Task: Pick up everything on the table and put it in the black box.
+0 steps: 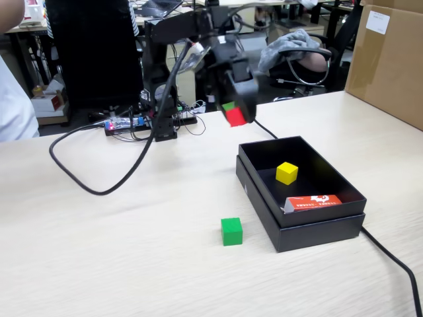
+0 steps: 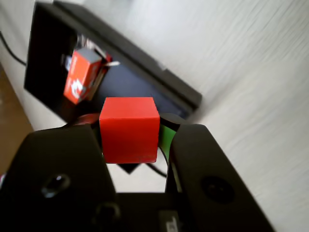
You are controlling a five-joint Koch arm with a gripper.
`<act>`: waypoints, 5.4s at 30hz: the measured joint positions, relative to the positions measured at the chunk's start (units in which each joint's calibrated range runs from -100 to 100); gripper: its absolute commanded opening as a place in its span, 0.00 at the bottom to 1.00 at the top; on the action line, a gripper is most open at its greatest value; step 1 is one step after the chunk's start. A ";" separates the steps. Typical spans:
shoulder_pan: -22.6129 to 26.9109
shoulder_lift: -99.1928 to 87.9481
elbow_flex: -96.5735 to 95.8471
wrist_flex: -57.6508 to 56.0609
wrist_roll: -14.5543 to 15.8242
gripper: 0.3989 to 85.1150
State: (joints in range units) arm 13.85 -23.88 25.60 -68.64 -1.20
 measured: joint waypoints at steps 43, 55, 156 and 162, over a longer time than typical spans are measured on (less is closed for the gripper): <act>-4.93 12.94 11.23 -2.79 2.25 0.57; -11.14 27.70 23.09 -2.86 1.03 0.57; 3.61 49.32 24.01 -6.12 5.23 0.45; 3.61 45.44 23.37 -6.12 5.37 0.56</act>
State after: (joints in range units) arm 17.46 21.55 48.97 -74.76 4.18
